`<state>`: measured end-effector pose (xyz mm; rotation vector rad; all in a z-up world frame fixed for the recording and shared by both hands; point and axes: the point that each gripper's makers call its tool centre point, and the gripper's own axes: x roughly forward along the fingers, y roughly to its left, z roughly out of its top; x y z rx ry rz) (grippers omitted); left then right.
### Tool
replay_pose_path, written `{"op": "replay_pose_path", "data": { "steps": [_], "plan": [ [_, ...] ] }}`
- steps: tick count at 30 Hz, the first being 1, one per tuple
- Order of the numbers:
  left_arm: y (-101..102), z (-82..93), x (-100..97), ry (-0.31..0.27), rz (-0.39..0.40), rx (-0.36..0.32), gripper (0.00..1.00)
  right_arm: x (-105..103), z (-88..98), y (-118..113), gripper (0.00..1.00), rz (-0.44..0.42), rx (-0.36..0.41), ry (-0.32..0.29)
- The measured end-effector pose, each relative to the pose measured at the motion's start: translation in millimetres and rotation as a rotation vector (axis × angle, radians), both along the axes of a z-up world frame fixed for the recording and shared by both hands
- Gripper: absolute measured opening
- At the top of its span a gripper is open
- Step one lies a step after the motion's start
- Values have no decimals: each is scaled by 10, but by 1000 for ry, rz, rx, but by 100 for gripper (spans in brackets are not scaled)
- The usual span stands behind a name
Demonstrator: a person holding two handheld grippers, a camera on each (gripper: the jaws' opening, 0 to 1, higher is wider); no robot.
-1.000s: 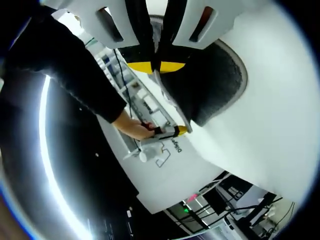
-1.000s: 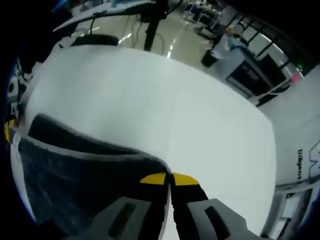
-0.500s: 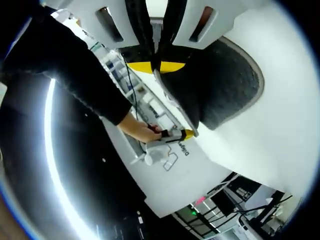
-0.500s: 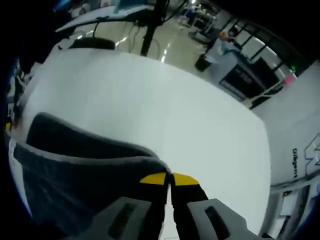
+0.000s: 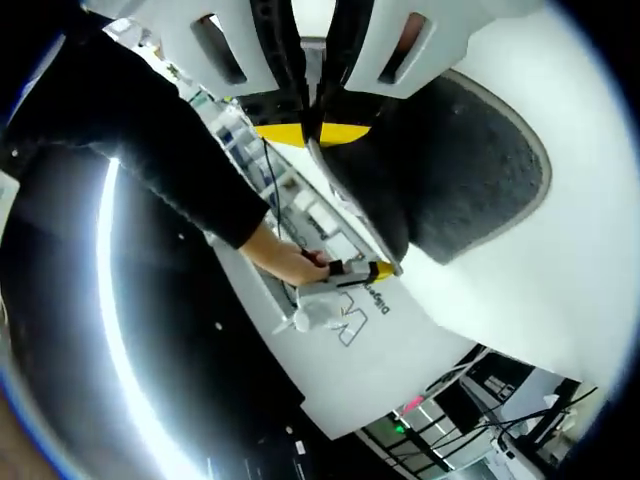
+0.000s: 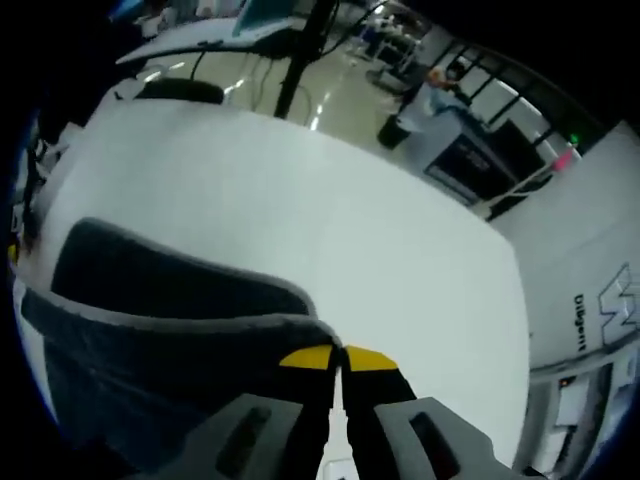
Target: Open the folded towel by lifting each exposed corner and separating the folded layers until the towel lies flat within the target outline without major curled edges
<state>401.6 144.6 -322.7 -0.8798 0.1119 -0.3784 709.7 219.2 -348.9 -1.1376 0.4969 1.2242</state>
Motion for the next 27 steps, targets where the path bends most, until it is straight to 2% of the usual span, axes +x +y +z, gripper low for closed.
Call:
{"op": "replay_pose_path", "data": {
  "steps": [7, 16, 27],
  "plan": [
    [-101, 41, -10, -12, -19, 1, 1, -90, 36, -140, 0, -18, 7, -2],
    [-195, 67, -24, -14, -43, 0, 1, -219, -6, -284, 0, -27, 9, 1],
    [-316, 108, -37, -22, -58, 7, 1, -279, 54, -440, 0, -42, 21, -4]
  ]
}}
